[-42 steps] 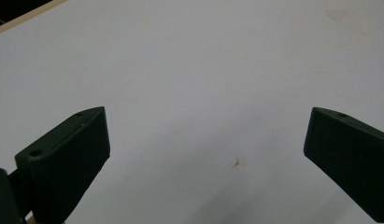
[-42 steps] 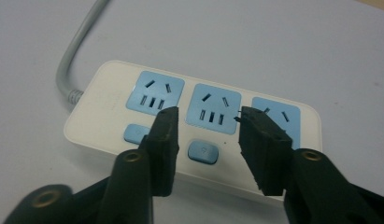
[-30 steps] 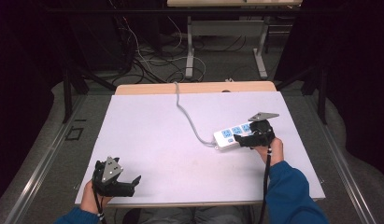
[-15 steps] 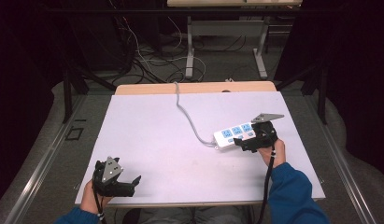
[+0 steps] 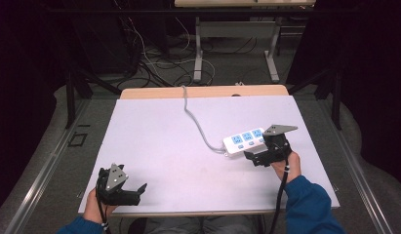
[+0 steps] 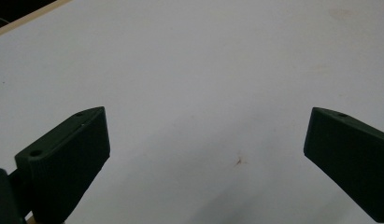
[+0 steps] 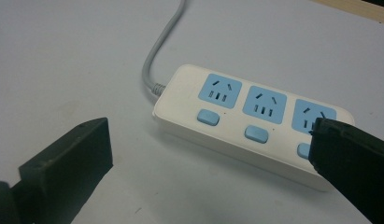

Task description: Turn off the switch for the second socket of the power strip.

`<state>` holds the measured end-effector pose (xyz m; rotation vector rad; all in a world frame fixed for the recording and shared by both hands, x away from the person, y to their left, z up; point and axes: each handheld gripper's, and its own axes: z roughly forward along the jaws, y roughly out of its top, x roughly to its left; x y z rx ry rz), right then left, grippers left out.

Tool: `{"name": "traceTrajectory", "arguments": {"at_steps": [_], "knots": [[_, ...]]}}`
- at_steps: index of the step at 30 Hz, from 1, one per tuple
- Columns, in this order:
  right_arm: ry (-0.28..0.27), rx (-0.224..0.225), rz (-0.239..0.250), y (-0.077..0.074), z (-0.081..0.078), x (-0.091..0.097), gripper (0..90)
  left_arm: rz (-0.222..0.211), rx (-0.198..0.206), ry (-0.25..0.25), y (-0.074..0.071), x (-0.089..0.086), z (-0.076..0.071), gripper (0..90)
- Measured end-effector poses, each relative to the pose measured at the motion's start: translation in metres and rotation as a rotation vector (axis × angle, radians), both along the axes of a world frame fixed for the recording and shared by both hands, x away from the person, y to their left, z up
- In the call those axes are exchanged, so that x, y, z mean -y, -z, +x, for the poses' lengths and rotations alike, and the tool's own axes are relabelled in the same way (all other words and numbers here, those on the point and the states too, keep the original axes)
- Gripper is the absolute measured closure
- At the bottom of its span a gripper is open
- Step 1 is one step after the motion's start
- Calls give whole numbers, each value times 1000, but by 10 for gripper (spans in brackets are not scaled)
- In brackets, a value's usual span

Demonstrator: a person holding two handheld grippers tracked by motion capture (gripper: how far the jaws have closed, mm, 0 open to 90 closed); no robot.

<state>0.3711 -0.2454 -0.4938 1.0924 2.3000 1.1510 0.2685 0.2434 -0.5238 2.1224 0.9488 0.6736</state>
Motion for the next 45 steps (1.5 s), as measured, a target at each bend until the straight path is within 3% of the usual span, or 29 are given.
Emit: {"name": "traceTrajectory", "arguments": {"at_steps": [21,45], "knots": [[-12,28,13,-1,-40,11,0,0,-1,2,0,0,0,5],[-28,30,-45,6,-72,16,0,10,3,-1,-2,-1,-1,5]]}}
